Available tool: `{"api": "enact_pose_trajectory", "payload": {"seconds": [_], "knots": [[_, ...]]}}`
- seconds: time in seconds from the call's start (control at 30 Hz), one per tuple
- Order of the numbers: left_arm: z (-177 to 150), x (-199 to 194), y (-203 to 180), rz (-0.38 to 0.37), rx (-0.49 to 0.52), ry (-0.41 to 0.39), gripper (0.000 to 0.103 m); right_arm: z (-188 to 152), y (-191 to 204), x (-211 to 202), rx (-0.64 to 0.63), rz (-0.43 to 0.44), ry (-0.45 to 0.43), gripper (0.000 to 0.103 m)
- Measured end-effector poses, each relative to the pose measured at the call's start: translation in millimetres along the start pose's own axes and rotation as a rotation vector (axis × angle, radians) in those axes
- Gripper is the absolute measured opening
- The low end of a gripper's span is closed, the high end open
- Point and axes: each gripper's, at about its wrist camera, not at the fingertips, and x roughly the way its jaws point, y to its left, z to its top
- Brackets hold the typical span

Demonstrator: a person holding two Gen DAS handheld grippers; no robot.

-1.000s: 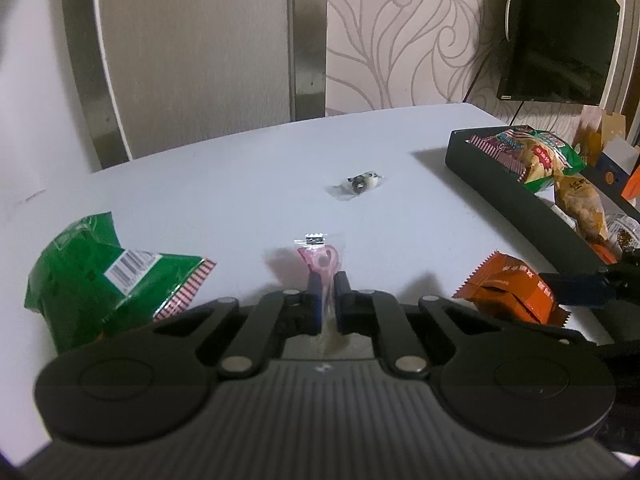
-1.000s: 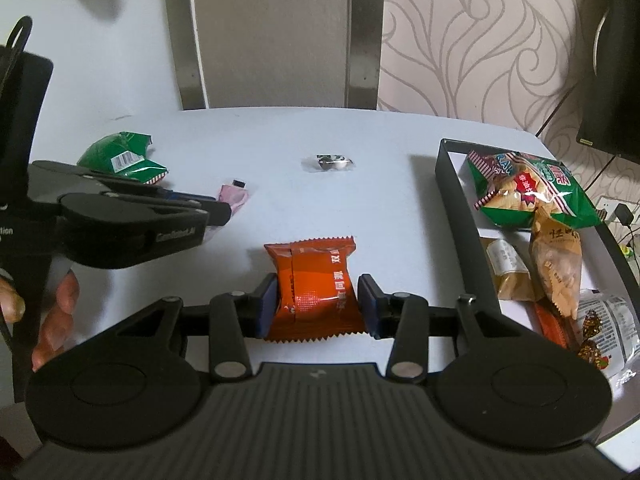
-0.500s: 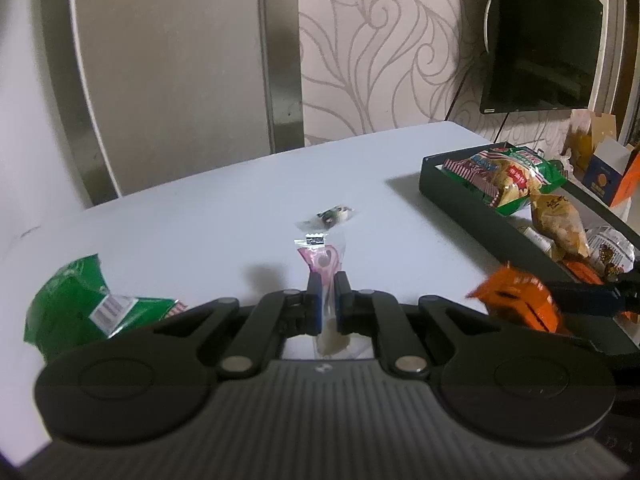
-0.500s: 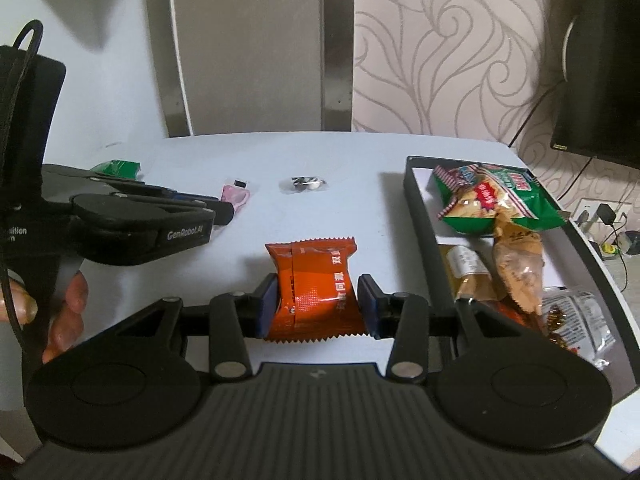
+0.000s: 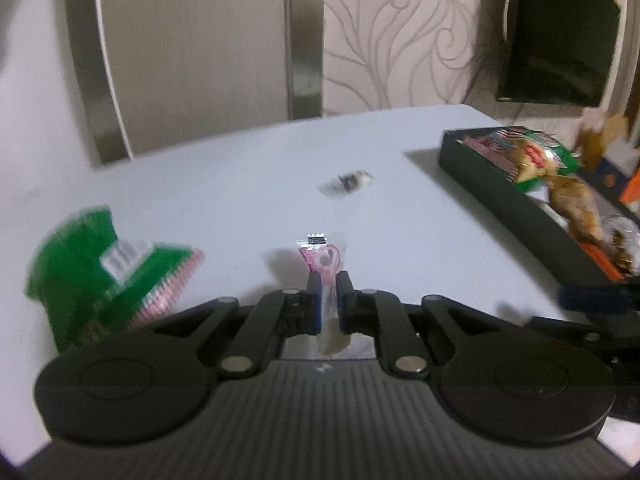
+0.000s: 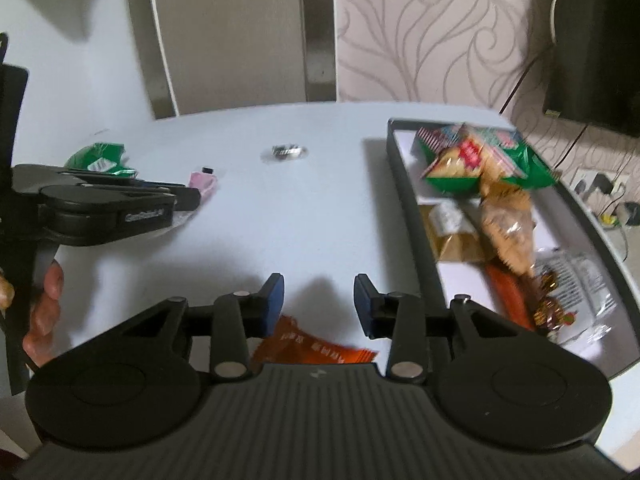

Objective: Organize snacks
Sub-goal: 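Lift the lollipop pack with the left tool while the right tool lifts the orange packet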

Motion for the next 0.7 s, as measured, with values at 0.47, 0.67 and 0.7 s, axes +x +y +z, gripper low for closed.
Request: {"api": "enact_pose_trajectory", "payload": {"seconds": [0.47,0.67,0.7], "knots": [[-14.3,9.7,8.9,0.043,0.043,0.017,0.036,-25.0,11.2,12.8,-0.106,0.015,0.089,0.087],[-17.1,7.7,5.5,0.019,0.063,0.007,0.02,-22.4,9.7,13.0,-0.13,0.036,0.087,0.067],[-17.5,7.2,4.4,0.013,0.064,0.005,0.02,-22.9,9.8,12.1,-0.134,0.031,0.085,0.065]]}}
